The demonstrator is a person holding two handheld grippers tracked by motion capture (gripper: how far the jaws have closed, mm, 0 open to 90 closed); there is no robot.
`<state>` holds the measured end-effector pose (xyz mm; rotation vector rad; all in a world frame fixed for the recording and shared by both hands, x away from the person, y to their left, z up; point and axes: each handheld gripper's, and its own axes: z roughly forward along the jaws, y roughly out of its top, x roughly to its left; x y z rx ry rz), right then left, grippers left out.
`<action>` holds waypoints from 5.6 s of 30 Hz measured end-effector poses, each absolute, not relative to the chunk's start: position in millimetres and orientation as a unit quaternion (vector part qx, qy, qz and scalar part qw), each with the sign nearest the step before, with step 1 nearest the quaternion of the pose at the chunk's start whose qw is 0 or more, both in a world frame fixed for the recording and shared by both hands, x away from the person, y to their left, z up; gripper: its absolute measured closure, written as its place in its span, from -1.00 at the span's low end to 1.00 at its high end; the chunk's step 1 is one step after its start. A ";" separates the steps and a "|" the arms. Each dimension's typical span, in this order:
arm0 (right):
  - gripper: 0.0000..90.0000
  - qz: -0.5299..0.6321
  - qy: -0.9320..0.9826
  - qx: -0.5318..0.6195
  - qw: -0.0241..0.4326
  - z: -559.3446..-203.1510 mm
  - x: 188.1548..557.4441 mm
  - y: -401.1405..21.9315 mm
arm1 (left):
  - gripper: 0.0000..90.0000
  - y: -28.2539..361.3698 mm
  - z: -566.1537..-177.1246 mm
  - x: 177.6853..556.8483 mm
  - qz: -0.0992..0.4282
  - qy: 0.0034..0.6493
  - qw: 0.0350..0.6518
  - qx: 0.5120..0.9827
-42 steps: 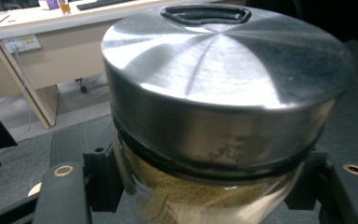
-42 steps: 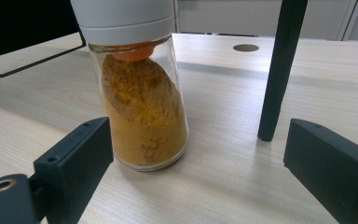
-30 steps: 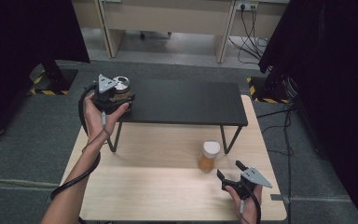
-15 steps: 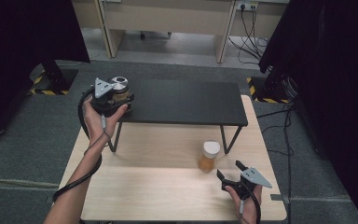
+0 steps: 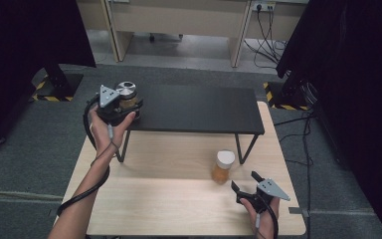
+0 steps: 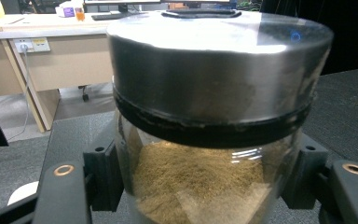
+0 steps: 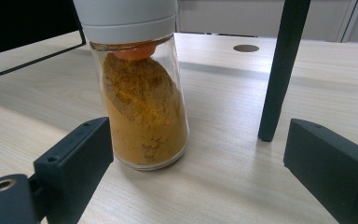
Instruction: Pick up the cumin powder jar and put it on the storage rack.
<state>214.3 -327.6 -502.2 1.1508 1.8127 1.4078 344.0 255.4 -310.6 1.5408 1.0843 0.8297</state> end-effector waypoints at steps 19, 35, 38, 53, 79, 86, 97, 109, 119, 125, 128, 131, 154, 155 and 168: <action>-0.82 0.526 0.677 0.431 0.282 -501.9 214.4 -327.6 | -0.91 257.2 -323.6 321.2 0.367 0.432 0.540 0.622; -0.82 0.525 0.677 0.431 0.282 -501.8 214.4 -327.5 | -0.91 258.3 -325.3 290.0 0.378 0.413 0.556 0.614; -0.82 0.526 0.677 0.431 0.282 -501.8 214.4 -327.5 | -0.91 257.0 -326.2 285.6 0.383 0.411 0.555 0.613; -0.82 0.526 0.677 0.429 0.284 -502.4 214.2 -327.5 | -0.91 259.6 -338.8 266.0 0.386 0.409 0.559 0.609; -0.82 0.526 0.677 0.428 0.284 -502.5 214.2 -327.8 | -0.88 254.4 -391.5 225.7 0.378 0.400 0.575 0.606; -0.82 0.526 0.678 0.428 0.285 -502.4 214.0 -327.4 | -0.88 251.4 -414.1 212.5 0.379 0.397 0.579 0.603; -0.82 0.525 0.679 0.426 0.286 -502.5 213.6 -327.0 | -0.89 245.2 -460.4 200.0 0.377 0.406 0.578 0.600; -0.82 0.525 0.680 0.425 0.287 -502.5 213.4 -326.7 | -0.90 234.2 -502.2 190.3 0.366 0.432 0.560 0.605; -0.82 0.523 0.681 0.423 0.288 -502.3 213.6 -326.3 | -0.90 233.6 -508.7 189.4 0.351 0.460 0.546 0.606; -0.82 0.523 0.681 0.423 0.289 -502.3 213.4 -326.3 | -0.89 234.3 -513.4 191.2 0.337 0.470 0.551 0.602; -0.82 0.523 0.682 0.422 0.289 -502.2 213.4 -326.0 | -0.89 234.4 -517.3 191.7 0.331 0.472 0.553 0.601; -0.82 0.523 0.682 0.422 0.289 -502.3 213.4 -326.2 | -0.89 233.9 -519.4 192.1 0.324 0.478 0.554 0.600; -0.82 0.522 0.684 0.418 0.290 -502.1 213.3 -325.8 | -0.88 232.0 -521.4 191.4 0.327 0.486 0.553 0.593; -0.82 0.523 0.684 0.419 0.289 -502.2 213.3 -325.9 | -0.88 231.9 -521.5 191.2 0.327 0.486 0.553 0.593; -0.82 0.522 0.686 0.416 0.290 -501.9 213.3 -325.5 | -0.88 231.9 -522.7 189.7 0.331 0.481 0.555 0.593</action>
